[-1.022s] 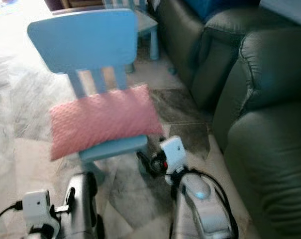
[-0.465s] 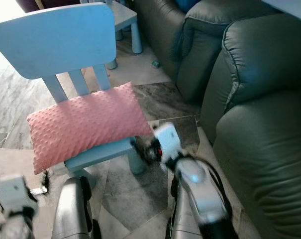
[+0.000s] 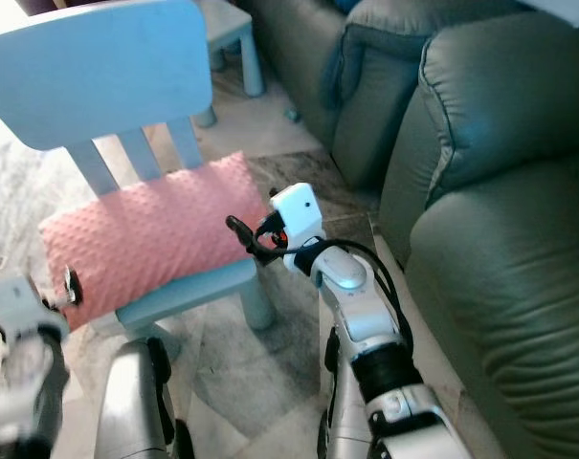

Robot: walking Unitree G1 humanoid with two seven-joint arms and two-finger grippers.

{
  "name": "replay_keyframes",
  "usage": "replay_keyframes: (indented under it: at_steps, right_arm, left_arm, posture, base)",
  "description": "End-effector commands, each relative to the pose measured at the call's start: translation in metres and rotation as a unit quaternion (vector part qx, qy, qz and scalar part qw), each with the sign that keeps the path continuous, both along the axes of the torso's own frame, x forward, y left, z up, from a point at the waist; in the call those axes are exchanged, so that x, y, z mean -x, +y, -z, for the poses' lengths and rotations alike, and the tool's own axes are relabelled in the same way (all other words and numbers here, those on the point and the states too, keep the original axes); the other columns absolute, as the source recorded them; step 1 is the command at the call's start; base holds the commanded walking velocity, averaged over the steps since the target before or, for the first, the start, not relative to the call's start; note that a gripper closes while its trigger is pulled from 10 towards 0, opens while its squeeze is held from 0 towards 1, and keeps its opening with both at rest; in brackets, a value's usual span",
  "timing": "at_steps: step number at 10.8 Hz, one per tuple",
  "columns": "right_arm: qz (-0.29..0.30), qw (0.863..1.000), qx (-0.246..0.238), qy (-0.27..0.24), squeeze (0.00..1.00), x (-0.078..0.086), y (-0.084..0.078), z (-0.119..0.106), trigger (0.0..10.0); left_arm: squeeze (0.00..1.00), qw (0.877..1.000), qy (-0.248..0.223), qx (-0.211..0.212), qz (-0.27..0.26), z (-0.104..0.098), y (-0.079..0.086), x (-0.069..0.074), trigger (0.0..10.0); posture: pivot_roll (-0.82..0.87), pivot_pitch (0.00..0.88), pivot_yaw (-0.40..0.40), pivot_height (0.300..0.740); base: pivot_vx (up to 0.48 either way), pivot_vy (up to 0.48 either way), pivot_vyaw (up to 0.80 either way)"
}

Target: Move the pillow to the sofa

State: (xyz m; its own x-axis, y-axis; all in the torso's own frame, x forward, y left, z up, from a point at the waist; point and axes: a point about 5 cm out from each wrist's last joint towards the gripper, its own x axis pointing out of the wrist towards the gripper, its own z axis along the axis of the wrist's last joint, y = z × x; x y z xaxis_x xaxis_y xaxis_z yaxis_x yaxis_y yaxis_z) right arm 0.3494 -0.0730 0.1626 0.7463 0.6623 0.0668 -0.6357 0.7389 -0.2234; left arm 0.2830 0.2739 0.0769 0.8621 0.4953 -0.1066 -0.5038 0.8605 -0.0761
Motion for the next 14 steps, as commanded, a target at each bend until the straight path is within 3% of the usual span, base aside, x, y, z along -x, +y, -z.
replay_keyframes:
  at_steps: [1, 2, 3, 4, 5, 7, 8, 9, 10, 13, 14]
  right_arm:
    - [0.012, 1.000, 0.013, -0.024, 0.00, -0.002, 0.001, -0.001, 10.0]
    - [0.017, 1.000, 0.005, -0.024, 0.34, -0.002, 0.001, -0.002, 10.0]
    - [0.015, 1.000, 0.004, -0.024, 0.77, -0.003, 0.003, -0.001, 10.0]
    - [0.019, 1.000, -0.002, -0.021, 0.00, -0.005, 0.004, -0.001, 10.0]
    - [0.022, 0.999, -0.004, -0.026, 0.00, -0.010, 0.004, -0.002, 10.0]
    - [0.013, 1.000, -0.011, 0.005, 0.00, -0.018, 0.011, 0.000, 10.0]
    - [0.007, 1.000, -0.010, 0.018, 0.00, -0.020, 0.017, 0.002, 10.0]
    - [0.000, 0.998, -0.027, 0.065, 0.00, -0.022, 0.024, 0.009, 10.0]
    - [0.003, 0.996, -0.028, 0.089, 0.00, -0.022, 0.030, 0.016, 10.0]
    - [0.000, 0.995, -0.021, 0.099, 0.00, -0.018, 0.047, 0.024, 10.0]
    - [0.023, 0.996, -0.018, 0.086, 0.00, -0.018, 0.047, 0.023, 10.0]
  left_arm:
    - [1.00, 0.999, -0.006, 0.001, -0.037, 0.001, 0.013, 0.005, 10.0]
    - [1.00, 0.999, -0.019, 0.005, -0.046, -0.002, 0.015, 0.004, 10.0]
    - [1.00, 0.998, -0.018, 0.008, -0.058, 0.000, 0.015, 0.003, 10.0]
    - [1.00, 0.998, -0.001, 0.005, -0.066, 0.005, 0.017, 0.002, 10.0]
    - [0.00, 0.997, -0.008, 0.027, -0.071, 0.006, 0.022, 0.000, 10.0]
    - [0.00, 0.992, -0.013, 0.090, -0.084, 0.006, 0.033, -0.006, 10.0]
    - [0.00, 0.991, -0.017, 0.100, -0.084, 0.005, 0.036, -0.009, 10.0]
    - [0.00, 0.987, -0.024, 0.141, -0.080, 0.006, 0.038, -0.013, 10.0]
    - [0.00, 0.982, -0.025, 0.173, -0.069, 0.008, 0.037, -0.017, 10.0]
    - [0.00, 0.974, -0.009, 0.225, -0.033, 0.018, 0.024, -0.025, 10.0]
    - [0.00, 0.971, -0.006, 0.238, -0.014, 0.018, 0.017, -0.030, 10.0]
  posture:
    - [-0.16, 0.328, 0.013, 0.481]
    - [-0.16, 0.335, 0.013, 0.481]
    - [-0.16, 0.344, 0.011, 0.481]
    - [-0.17, 0.347, 0.011, 0.481]
    - [-0.17, 0.354, 0.009, 0.481]
    - [-0.17, 0.365, 0.009, 0.481]
    - [-0.16, 0.366, 0.009, 0.481]
    - [-0.16, 0.373, 0.011, 0.481]
    - [-0.16, 0.380, 0.012, 0.481]
    - [-0.15, 0.397, 0.013, 0.481]
    - [-0.15, 0.398, 0.017, 0.481]
  base:
    - [0.000, 0.000, 0.00]
    - [0.000, 0.000, 0.00]
    - [0.000, 0.000, 0.00]
    - [0.000, 0.000, 0.00]
    - [0.000, 0.000, 0.00]
    - [0.000, 0.000, 0.00]
    - [0.000, 0.000, 0.00]
    - [0.000, 0.000, 0.00]
    - [0.000, 0.000, 0.00]
    - [0.000, 0.000, 0.00]
    - [0.000, 0.000, 0.00]
